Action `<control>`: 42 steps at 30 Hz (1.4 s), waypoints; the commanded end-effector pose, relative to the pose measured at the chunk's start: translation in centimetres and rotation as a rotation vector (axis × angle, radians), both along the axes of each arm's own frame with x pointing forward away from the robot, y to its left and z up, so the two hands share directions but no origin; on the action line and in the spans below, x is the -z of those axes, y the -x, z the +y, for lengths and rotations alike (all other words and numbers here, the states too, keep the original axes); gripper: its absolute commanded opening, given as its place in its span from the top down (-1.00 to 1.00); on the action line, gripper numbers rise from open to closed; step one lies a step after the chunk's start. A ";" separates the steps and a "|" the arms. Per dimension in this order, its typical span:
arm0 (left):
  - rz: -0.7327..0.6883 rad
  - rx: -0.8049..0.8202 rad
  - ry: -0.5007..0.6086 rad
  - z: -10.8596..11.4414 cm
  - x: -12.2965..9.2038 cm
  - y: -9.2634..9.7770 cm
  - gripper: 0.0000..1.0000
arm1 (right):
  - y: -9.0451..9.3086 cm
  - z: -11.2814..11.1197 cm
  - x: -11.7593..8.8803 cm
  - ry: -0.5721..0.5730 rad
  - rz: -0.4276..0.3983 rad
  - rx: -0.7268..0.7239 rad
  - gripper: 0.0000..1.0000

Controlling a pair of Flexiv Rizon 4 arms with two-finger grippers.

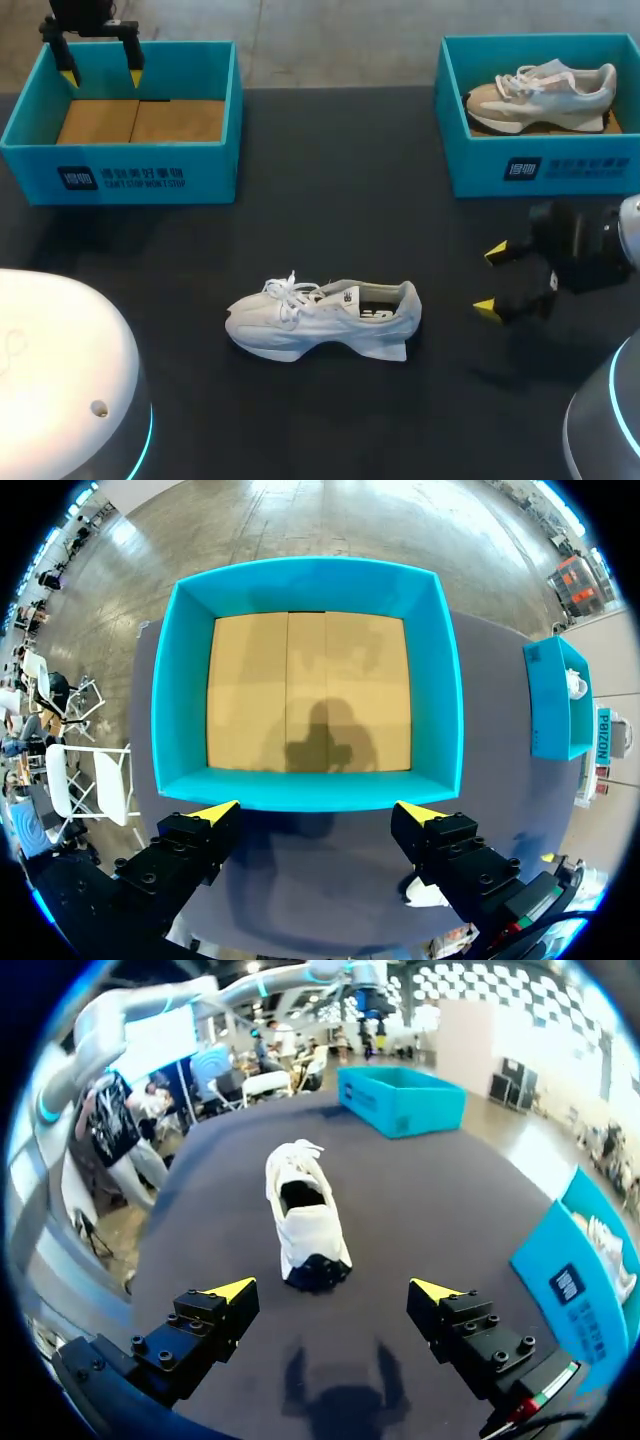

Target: Take the shoe out of the shoebox, open the shoe tongue, remove and reinsert the insole, then place the shoe into the shoebox

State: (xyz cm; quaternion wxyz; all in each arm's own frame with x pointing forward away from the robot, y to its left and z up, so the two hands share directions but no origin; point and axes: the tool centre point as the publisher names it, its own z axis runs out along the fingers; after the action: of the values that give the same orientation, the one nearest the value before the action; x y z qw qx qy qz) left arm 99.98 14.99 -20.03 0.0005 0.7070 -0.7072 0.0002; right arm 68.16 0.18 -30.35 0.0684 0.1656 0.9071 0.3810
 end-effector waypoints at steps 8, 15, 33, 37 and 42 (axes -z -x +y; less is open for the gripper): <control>0.000 0.000 -0.001 0.0 0.0 0.0 -1.00 | -0.1 0.0 3.4 -0.180 -0.083 -0.090 -1.00; 0.000 0.000 -0.001 0.0 0.0 0.0 -1.00 | -0.7 -0.8 5.5 -0.254 -0.116 -0.108 -1.00; 0.000 0.000 -0.001 0.0 0.0 0.0 -1.00 | -2.5 -1.5 8.8 -0.298 -0.096 -0.131 -1.00; 0.000 0.000 -0.001 0.0 0.0 0.0 -1.00 | -2.5 -1.7 9.0 -0.306 -0.094 -0.129 -1.00; 0.000 0.000 -0.001 0.0 0.0 0.0 -1.00 | -2.5 -1.8 9.3 -0.325 -0.096 -0.130 -1.00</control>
State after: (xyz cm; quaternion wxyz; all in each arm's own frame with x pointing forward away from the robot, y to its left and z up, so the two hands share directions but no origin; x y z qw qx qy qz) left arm 99.98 14.99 -20.03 0.0005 0.7070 -0.7073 0.0002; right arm 70.67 -1.57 -39.35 0.0580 0.0974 0.8397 0.5310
